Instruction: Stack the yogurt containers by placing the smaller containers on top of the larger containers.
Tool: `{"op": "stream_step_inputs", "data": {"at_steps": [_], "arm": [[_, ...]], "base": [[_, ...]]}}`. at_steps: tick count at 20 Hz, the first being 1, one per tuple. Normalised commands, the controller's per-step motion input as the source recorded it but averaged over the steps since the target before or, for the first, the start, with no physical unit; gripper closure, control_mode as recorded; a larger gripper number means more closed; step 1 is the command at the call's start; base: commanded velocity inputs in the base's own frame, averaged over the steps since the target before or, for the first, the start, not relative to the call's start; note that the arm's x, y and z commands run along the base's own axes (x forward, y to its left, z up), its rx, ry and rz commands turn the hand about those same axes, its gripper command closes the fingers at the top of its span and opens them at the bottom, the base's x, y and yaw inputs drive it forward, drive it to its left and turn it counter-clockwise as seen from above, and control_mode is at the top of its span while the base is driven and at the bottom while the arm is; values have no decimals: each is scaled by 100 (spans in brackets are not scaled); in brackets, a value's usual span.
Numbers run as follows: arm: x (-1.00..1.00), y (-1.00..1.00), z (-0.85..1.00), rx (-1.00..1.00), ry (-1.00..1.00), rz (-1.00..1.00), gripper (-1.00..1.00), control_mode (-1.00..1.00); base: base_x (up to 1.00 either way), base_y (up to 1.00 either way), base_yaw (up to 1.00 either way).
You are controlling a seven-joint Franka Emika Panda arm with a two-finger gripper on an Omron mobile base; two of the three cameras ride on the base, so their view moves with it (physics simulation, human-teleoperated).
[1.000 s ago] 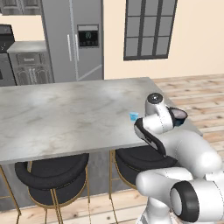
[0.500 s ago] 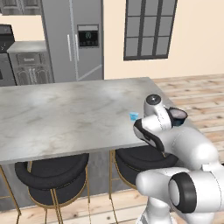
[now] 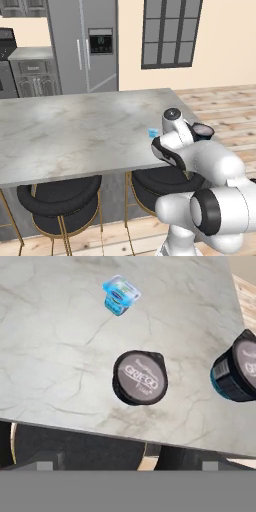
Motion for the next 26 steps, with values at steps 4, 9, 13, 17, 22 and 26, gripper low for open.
{"op": "stream_step_inputs", "data": {"at_steps": [4, 9, 13, 17, 22, 26], "arm": [[9, 0, -3, 0, 0, -2, -100, -100], [15, 0, -13, 0, 0, 0, -100, -100], [14, 0, -15, 0, 0, 0, -100, -100], [12, 0, -10, 0, 0, 0, -100, -100], [8, 0, -10, -1, 0, -2, -100, -100], [10, 0, -11, -3, 0, -3, -100, -100]], "base": [[0, 0, 0], [0, 0, 0], [0, 0, 0], [0, 0, 0], [0, 0, 0], [0, 0, 0]]}}
